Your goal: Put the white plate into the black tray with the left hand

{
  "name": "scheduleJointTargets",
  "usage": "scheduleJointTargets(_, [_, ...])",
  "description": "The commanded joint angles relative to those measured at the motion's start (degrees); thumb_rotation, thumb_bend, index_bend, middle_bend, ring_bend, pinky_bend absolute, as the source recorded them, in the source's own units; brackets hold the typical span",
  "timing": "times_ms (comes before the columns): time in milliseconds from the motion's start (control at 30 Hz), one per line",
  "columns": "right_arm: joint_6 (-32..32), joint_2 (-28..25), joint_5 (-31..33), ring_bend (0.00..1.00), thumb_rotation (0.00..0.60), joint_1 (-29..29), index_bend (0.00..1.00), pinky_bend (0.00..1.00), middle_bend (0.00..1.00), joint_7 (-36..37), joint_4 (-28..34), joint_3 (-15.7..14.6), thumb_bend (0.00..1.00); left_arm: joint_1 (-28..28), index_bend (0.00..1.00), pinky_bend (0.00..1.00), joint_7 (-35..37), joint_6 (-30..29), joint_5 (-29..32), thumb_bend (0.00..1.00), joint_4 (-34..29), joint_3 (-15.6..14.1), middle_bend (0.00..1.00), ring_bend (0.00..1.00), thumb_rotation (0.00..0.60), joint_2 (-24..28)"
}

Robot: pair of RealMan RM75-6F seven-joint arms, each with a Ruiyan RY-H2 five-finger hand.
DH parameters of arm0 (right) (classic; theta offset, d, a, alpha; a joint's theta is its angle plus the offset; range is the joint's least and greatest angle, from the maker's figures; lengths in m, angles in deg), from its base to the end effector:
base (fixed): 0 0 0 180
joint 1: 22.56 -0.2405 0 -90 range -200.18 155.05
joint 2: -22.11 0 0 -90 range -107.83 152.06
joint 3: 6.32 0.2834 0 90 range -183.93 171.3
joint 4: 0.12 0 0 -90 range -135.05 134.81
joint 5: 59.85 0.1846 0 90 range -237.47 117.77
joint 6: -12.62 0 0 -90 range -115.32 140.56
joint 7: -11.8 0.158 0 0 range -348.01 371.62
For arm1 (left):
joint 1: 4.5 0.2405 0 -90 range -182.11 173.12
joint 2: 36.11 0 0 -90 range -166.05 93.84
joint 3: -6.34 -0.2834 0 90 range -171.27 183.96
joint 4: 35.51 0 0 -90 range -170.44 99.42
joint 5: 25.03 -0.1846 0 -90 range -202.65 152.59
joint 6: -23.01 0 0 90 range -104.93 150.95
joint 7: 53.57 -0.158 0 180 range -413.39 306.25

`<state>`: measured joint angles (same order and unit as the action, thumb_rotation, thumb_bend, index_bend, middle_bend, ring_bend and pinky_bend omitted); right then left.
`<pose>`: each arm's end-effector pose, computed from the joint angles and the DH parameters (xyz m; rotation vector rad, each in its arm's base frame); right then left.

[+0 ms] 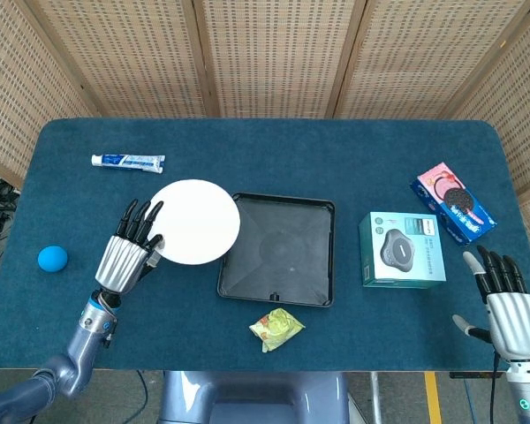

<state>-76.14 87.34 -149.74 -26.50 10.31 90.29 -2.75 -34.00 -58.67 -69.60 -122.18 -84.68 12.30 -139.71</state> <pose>-0.3185 -0.1917 0.1973 1.4010 -0.7977 0.9478 -0.2145 0.3178 0.0237 -1.6029 -0.3048 -1.2860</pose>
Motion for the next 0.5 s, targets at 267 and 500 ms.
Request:
scheduleJointTargets(267, [0.26,-0.05,0.93,0.0,0.6,-0.03,0.1,0.0,0.0,0.54,-0.51,0.44,0.18,-3.99,0.82,0.0,-2.35,2.58,-0.21,0.57,-2.4,1.58,0.02,0.0,0.6,-0.08])
scheduleJointTargets(500, [1.42,0.02,3.43,0.0,0.6,-0.08,0.1,0.0,0.0,1.95,-1.89,1.22,0.18,-8.93,0.82,0.0,-3.53,7.81,-0.01,0.57,-0.23,2.26,0.02,0.0,0.6,-4.54])
